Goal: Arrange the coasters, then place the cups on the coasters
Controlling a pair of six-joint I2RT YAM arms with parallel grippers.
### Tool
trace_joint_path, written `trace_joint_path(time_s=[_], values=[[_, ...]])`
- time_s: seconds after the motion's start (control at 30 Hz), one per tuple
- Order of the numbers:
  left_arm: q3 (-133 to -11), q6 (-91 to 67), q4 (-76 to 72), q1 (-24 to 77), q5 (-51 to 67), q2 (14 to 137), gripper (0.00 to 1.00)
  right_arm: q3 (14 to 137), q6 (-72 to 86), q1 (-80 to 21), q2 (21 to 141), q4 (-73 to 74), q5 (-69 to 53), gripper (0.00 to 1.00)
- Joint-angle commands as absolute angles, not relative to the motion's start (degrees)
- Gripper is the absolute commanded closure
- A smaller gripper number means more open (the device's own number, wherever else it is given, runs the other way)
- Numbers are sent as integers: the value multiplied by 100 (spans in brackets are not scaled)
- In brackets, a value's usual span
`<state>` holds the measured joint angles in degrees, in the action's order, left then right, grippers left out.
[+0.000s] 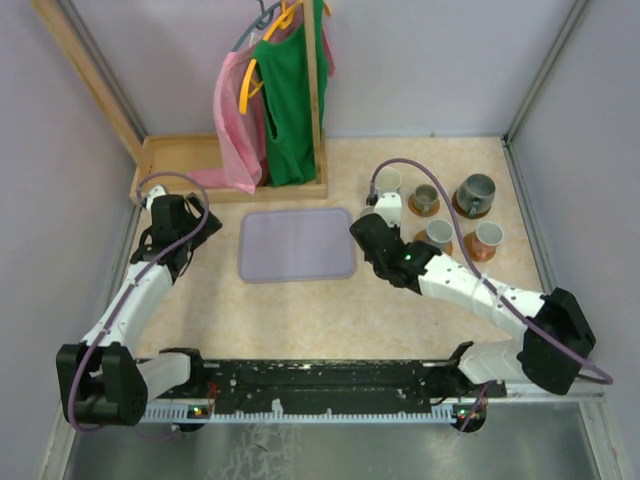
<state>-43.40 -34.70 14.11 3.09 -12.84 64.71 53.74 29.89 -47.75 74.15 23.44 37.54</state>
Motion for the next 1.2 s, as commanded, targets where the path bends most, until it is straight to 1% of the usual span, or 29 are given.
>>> trace_joint_path(time_s=[0.0,0.17,0.37,0.63,1.17], values=[[-4290,-3420,1371,264,-1259,6511,0,5209,3198,-4660,6913,1568,4276,100],[-4306,-3409,1368,269,-1222,6560,0,4834,3255,-4535,6738,1397,4264,100],[-4335,-3415,1364,265,-1188,6634,0,4243,2950,-4350,6419,761,4010,100],[-4342,-3410,1333,268,-1178,6671,0,3868,2697,-4097,6271,326,3639,100],[-4343,-3379,1323,265,-1178,6662,0,3732,2490,-3899,6738,-211,3127,100]])
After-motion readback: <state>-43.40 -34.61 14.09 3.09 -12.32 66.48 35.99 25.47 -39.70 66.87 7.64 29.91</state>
